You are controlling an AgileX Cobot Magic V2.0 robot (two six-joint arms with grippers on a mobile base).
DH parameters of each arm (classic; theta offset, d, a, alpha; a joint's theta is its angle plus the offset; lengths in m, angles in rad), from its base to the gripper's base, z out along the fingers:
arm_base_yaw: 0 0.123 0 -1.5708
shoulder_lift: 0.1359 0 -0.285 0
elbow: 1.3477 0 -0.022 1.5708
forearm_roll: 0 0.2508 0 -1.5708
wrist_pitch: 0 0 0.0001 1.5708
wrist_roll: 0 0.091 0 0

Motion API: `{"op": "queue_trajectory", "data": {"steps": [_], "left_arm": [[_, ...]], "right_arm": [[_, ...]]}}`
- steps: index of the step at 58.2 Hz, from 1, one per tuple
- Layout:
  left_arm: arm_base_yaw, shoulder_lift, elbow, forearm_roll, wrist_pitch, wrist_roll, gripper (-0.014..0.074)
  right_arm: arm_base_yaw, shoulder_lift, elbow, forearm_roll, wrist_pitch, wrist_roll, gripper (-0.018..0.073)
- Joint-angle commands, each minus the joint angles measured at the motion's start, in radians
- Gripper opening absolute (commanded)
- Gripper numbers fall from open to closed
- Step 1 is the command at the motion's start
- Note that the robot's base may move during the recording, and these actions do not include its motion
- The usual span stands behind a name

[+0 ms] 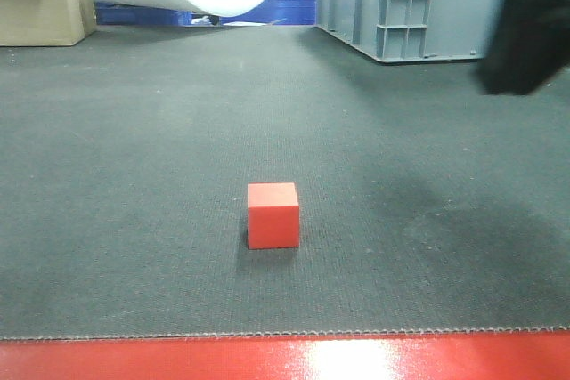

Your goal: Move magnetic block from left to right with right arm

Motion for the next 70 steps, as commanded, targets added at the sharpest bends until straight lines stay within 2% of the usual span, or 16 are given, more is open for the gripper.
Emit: {"op": "queue_trajectory", "data": {"steps": [1, 4, 9, 19, 27, 40, 52, 70], "left_arm": [[-0.007, -0.007, 0.010, -0.006, -0.083, -0.001, -0.0117], [-0.007, -0.007, 0.010, -0.006, -0.083, -0.001, -0.0117], [-0.007, -0.007, 0.010, -0.006, -0.083, -0.001, -0.0117], [-0.007, -0.007, 0.010, -0.006, -0.083, -0.001, -0.0117], [-0.007, -0.007, 0.010, -0.006, -0.083, -0.001, -0.0117], [-0.007, -0.007, 0.010, -0.006, -0.083, -0.001, -0.0117], [-0.007, -0.007, 0.010, -0.006, -0.083, -0.001, -0.0117], [-0.007, -0.007, 0.010, -0.006, -0.083, -0.001, -0.0117]], "right_arm": [[-0.071, -0.112, 0.064, 0.043, -0.162, -0.166, 0.0056], [-0.119, -0.165, 0.127, 0.071, -0.236, -0.236, 0.0056], [-0.190, -0.244, 0.223, 0.113, -0.362, -0.293, 0.0056], [-0.303, -0.400, 0.418, 0.126, -0.644, -0.308, 0.0056], [-0.329, -0.514, 0.540, 0.124, -0.793, -0.308, 0.0056], [-0.328, -0.767, 0.684, 0.082, -0.805, -0.308, 0.0056], [-0.328, -0.991, 0.742, 0.076, -0.802, -0.308, 0.0056], [-0.328, -1.036, 0.743, 0.076, -0.802, -0.308, 0.0056]]}}
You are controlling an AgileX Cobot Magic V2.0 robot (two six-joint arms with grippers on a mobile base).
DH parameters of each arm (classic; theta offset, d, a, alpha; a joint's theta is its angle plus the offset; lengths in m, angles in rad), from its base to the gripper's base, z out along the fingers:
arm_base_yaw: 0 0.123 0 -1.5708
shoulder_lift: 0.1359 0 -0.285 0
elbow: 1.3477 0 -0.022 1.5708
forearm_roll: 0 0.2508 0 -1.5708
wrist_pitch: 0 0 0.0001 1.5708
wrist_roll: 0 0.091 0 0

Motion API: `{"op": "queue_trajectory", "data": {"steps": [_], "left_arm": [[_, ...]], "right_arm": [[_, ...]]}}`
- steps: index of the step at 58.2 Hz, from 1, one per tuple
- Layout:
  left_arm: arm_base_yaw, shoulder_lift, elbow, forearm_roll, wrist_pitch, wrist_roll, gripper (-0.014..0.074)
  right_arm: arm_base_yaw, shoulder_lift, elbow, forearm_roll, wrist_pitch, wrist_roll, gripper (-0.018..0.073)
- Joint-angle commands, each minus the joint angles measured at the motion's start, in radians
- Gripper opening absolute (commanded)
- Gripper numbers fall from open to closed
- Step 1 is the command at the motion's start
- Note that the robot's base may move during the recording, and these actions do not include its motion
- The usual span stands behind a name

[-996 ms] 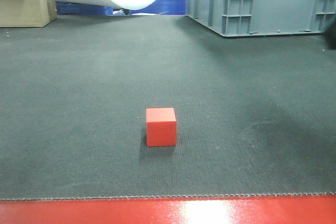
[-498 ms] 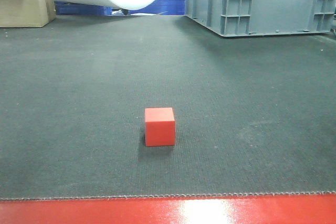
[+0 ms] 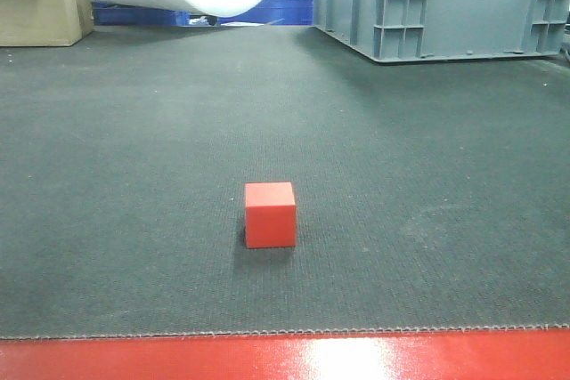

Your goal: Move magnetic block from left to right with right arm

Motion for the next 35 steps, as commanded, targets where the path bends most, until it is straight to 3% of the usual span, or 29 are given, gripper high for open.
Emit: {"op": "queue_trajectory", "data": {"steps": [1, 9, 26, 35], "left_arm": [[-0.007, -0.007, 0.010, -0.006, -0.083, -0.001, -0.0117], [-0.007, -0.007, 0.010, -0.006, -0.083, -0.001, -0.0117], [-0.007, -0.007, 0.010, -0.006, -0.083, -0.001, -0.0117], [-0.007, -0.007, 0.010, -0.006, -0.083, -0.001, -0.0117]], "right_arm": [[-0.004, 0.007, -0.028, -0.009, -0.090, -0.012, 0.0056], [-0.013, -0.012, 0.007, -0.009, -0.139, -0.012, 0.0056], [-0.114, -0.182, 0.176, -0.011, -0.155, -0.012, 0.0056], [-0.116, -0.175, 0.174, -0.063, -0.130, -0.011, 0.0056]]}}
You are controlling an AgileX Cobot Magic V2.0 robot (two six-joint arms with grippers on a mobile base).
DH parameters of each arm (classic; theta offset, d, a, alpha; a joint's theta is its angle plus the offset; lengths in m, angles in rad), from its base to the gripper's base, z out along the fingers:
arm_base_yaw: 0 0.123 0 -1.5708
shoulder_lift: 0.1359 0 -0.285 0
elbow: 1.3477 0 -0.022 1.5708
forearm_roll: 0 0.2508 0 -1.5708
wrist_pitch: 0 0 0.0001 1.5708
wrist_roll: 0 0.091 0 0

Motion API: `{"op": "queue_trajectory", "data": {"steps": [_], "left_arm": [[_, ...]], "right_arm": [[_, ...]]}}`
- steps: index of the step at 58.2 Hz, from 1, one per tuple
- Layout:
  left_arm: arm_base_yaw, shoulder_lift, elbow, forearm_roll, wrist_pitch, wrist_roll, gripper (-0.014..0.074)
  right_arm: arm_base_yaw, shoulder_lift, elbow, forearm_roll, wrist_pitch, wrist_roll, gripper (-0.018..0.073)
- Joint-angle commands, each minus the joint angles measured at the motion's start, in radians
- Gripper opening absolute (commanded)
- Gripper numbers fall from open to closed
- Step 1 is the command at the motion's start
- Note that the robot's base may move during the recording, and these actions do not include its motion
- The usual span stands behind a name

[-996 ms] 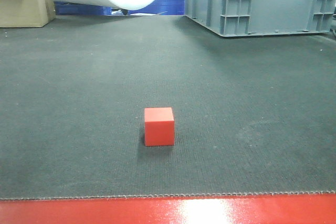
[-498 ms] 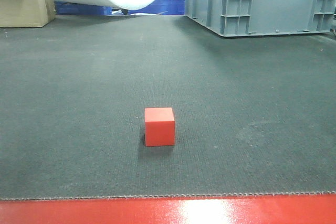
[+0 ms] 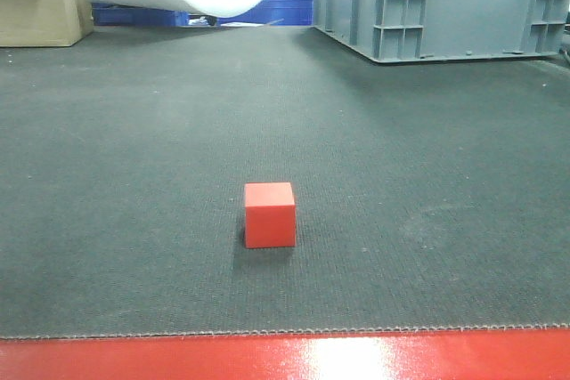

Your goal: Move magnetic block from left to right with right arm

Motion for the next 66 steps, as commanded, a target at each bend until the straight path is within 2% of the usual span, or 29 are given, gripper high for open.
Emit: {"op": "queue_trajectory", "data": {"steps": [1, 66], "left_arm": [[-0.007, -0.007, 0.010, -0.006, -0.083, -0.001, -0.0117], [-0.007, -0.007, 0.010, -0.006, -0.083, -0.001, -0.0117]], "right_arm": [[-0.006, -0.015, 0.001, -0.041, -0.074, -0.009, 0.0056], [-0.005, -0.015, 0.001, -0.040, -0.072, -0.009, 0.0056]]}}
